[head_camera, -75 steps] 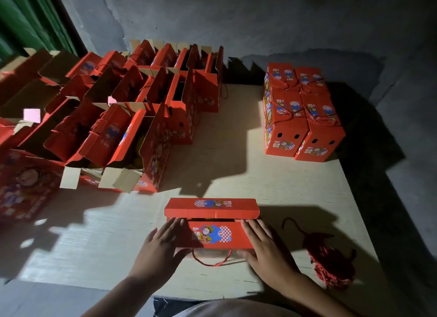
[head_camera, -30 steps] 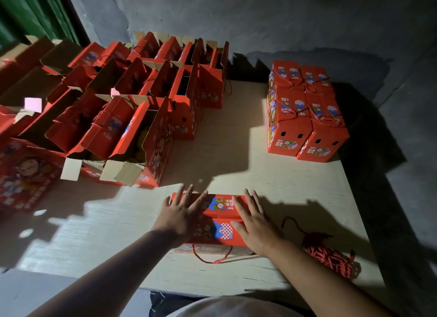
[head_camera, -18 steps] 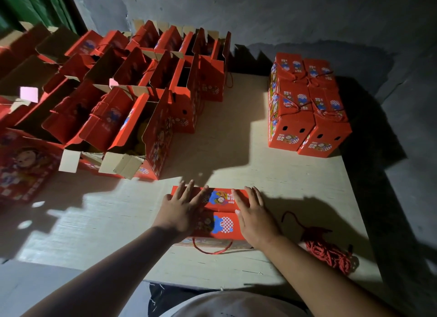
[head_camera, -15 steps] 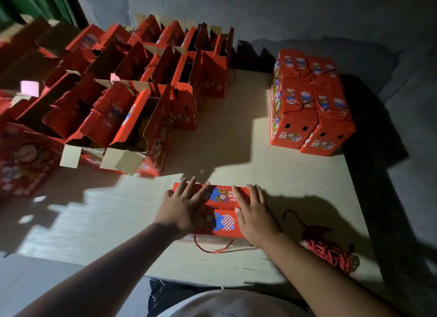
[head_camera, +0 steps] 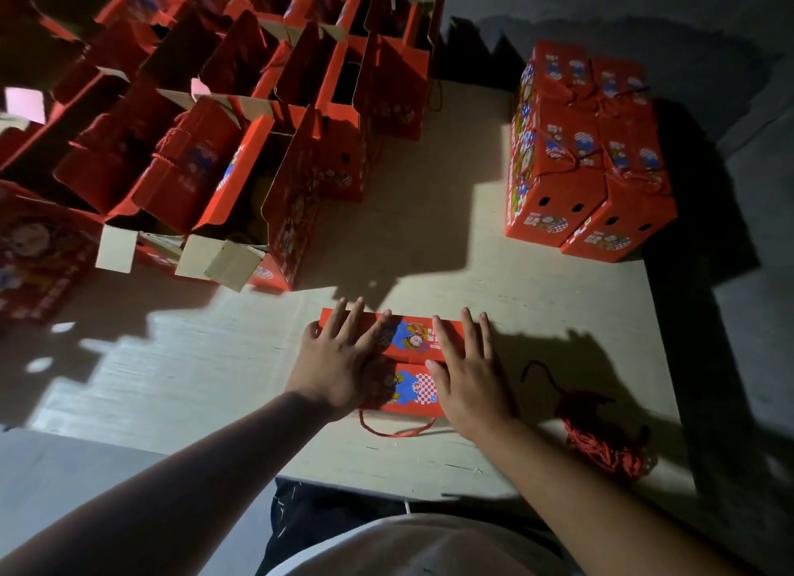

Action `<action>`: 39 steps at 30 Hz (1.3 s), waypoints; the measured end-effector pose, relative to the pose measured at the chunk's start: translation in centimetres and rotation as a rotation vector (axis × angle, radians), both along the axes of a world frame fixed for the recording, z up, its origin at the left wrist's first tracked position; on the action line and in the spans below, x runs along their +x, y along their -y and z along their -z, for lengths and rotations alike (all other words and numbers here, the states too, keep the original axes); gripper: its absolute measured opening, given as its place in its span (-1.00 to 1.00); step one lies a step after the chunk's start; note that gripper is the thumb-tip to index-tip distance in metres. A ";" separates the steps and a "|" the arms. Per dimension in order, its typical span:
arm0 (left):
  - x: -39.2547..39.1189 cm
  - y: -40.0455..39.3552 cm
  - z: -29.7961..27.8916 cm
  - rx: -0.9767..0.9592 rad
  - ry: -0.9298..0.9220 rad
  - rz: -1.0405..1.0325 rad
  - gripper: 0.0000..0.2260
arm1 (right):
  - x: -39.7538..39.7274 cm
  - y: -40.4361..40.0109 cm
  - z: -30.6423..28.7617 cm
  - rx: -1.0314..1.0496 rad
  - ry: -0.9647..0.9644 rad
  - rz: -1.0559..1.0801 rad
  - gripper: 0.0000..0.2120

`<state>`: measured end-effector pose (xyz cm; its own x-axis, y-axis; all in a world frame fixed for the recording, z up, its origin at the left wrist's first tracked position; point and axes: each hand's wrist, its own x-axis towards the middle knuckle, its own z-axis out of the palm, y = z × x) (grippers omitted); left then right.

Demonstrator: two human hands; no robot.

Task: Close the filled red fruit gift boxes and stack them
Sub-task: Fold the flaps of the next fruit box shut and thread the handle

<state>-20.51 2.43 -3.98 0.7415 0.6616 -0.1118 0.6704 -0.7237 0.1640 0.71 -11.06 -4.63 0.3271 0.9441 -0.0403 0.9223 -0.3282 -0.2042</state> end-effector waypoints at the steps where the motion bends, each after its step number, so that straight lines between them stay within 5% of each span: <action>1: 0.0 0.0 0.1 -0.005 0.003 0.002 -0.23 | 0.0 0.1 0.0 0.004 -0.004 0.004 -0.37; 29: 0.2 -0.1 0.7 -0.023 0.063 0.001 -0.38 | 0.1 -0.1 0.4 -0.035 0.006 0.009 -0.36; 39: -0.4 -0.5 -0.6 -0.084 -0.012 0.016 -0.25 | 0.3 -1.0 -1.6 -0.224 0.105 -0.064 -0.30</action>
